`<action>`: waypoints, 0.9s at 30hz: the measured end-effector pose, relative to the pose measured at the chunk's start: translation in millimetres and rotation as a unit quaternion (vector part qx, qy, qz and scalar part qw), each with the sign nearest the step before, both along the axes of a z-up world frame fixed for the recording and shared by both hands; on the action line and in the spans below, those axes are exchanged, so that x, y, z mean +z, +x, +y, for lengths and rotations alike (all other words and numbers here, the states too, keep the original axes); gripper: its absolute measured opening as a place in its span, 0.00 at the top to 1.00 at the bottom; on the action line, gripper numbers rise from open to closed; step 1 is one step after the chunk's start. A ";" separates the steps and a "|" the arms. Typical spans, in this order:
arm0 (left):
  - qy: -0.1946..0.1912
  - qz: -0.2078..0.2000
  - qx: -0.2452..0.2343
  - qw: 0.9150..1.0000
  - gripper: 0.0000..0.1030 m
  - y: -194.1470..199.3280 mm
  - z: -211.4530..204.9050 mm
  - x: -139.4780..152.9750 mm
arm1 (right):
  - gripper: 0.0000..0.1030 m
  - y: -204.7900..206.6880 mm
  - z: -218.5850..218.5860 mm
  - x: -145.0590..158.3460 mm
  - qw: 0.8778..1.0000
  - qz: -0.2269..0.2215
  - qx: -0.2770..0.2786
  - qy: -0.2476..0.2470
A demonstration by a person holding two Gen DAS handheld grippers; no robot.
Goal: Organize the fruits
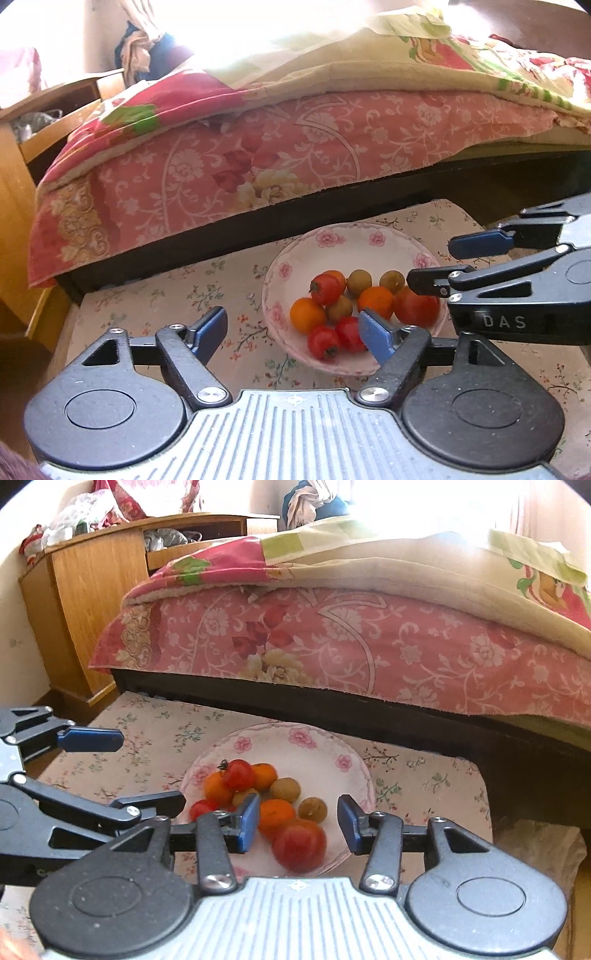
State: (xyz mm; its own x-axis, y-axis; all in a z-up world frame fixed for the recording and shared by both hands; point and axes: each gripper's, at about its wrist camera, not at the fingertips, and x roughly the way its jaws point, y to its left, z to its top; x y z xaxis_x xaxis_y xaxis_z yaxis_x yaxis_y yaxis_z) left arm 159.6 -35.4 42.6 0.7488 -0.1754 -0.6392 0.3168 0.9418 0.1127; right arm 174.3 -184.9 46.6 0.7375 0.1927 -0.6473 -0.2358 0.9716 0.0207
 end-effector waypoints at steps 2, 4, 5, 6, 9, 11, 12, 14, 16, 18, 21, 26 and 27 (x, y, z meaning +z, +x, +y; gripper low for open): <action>-0.003 0.000 0.008 1.000 0.16 -5.4 2.6 2.3 | 0.49 -6.2 0.0 2.4 1.000 -0.002 -0.002 0.003; -0.001 0.004 0.012 1.000 0.16 -10.6 4.4 3.7 | 0.49 -13.2 0.7 4.2 1.000 -0.005 -0.005 0.005; 0.000 0.003 0.015 1.000 0.15 -14.5 5.6 4.1 | 0.49 -16.9 1.2 4.7 1.000 -0.004 -0.005 0.006; 0.001 0.002 0.019 1.000 0.15 -17.5 6.7 4.5 | 0.49 -21.3 2.1 4.9 1.000 -0.004 -0.005 0.007; 0.000 0.003 0.029 1.000 0.13 -27.2 10.3 4.1 | 0.48 -33.6 5.1 3.8 1.000 -0.002 -0.007 0.004; 0.003 0.005 0.036 0.999 0.12 -32.7 11.3 2.3 | 0.48 -41.5 6.0 2.8 1.000 -0.002 -0.006 0.001; 0.006 0.005 0.039 0.999 0.11 -34.8 11.2 1.5 | 0.48 -45.0 6.2 2.6 1.000 -0.001 -0.007 0.001; 0.014 0.003 0.047 0.999 0.09 -40.0 10.8 0.2 | 0.47 -51.6 5.7 2.8 1.000 0.001 -0.009 0.006; 0.021 -0.002 0.054 0.998 0.07 -46.2 10.1 -0.4 | 0.47 -58.0 4.9 3.5 1.000 0.002 -0.013 0.011; 0.023 -0.005 0.061 0.998 0.03 -53.1 11.1 -0.6 | 0.46 -63.8 3.9 4.3 1.000 0.003 -0.017 0.015; 0.017 -0.004 0.067 0.998 0.00 -62.8 13.5 -1.1 | 0.46 -72.5 2.3 4.7 0.999 0.006 -0.024 0.023; 0.017 0.000 0.079 0.997 0.00 -77.2 15.4 -2.2 | 0.46 -89.8 1.4 4.8 0.999 0.011 -0.033 0.034; 0.019 0.000 0.080 0.997 0.00 -79.5 15.4 -2.2 | 0.46 -93.6 1.5 5.2 0.999 0.011 -0.034 0.035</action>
